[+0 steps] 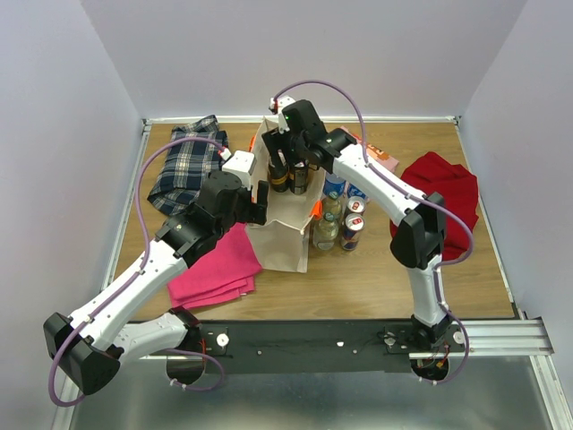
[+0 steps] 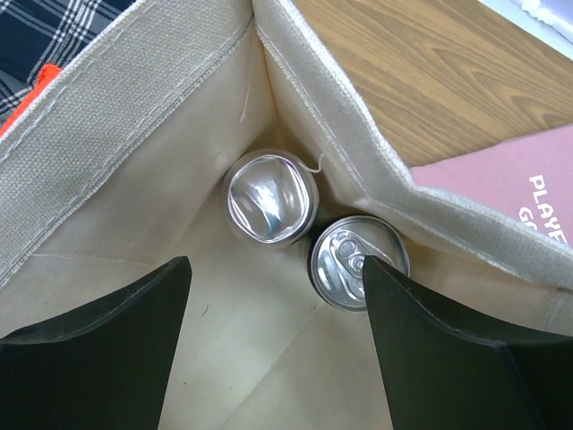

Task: Take the beverage out of the canvas bag
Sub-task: Take out the drink from the canvas bag.

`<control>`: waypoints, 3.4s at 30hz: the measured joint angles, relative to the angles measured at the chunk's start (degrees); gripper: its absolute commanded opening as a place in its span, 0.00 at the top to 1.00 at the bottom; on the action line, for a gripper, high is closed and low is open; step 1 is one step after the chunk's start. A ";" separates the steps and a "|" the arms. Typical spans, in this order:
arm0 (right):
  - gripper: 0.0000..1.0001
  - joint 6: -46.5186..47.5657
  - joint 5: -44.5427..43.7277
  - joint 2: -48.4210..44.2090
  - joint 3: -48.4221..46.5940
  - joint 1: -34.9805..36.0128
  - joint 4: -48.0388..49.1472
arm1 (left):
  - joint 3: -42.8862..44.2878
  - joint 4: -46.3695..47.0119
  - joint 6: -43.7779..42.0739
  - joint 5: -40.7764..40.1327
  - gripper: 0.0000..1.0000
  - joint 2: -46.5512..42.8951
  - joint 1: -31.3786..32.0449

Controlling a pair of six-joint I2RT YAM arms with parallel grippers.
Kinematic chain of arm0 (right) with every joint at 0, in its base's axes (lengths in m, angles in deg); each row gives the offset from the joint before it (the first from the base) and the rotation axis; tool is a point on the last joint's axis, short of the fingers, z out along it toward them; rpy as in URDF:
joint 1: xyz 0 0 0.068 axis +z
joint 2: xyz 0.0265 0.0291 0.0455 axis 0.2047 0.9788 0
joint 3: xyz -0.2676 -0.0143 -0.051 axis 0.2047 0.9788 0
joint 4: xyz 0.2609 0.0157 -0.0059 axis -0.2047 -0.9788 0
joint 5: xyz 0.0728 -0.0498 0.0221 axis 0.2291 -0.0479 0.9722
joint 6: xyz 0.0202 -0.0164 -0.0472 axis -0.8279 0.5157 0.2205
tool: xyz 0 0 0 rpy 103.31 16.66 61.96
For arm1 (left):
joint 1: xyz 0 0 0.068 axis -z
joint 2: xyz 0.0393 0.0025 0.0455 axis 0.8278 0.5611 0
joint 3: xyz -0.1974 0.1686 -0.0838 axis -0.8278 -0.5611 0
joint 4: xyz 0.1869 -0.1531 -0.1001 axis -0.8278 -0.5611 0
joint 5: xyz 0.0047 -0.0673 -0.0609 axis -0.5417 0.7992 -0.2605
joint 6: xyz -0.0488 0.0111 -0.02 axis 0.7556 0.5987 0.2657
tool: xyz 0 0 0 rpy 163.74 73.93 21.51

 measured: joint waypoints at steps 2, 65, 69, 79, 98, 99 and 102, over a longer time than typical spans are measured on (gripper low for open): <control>0.17 0.20 0.79 0.26 -0.02 -0.02 0.24 | -0.15 0.02 0.00 0.02 0.08 -0.02 0.00; 0.18 9.01 7.72 -0.98 8.81 -0.22 12.83 | -0.26 0.04 -0.02 0.07 0.08 0.76 0.00; 0.17 9.84 8.98 -0.28 4.02 -0.22 9.75 | -0.26 0.04 -0.02 0.07 0.08 0.76 0.00; 0.17 11.82 12.96 5.49 -6.49 -0.22 3.69 | -0.26 0.04 -0.04 0.04 0.08 0.76 0.00; 0.16 14.14 11.23 11.85 -12.00 -0.22 -1.14 | -0.26 0.02 -0.70 0.02 0.07 0.74 -0.02; 0.16 14.29 10.91 12.15 -12.00 -0.22 -1.18 | -0.26 0.04 -0.68 0.02 0.07 0.74 -0.02; 0.15 14.49 9.40 12.66 -12.00 -0.22 -1.27 | -0.26 0.02 -0.72 0.02 0.07 0.74 -0.02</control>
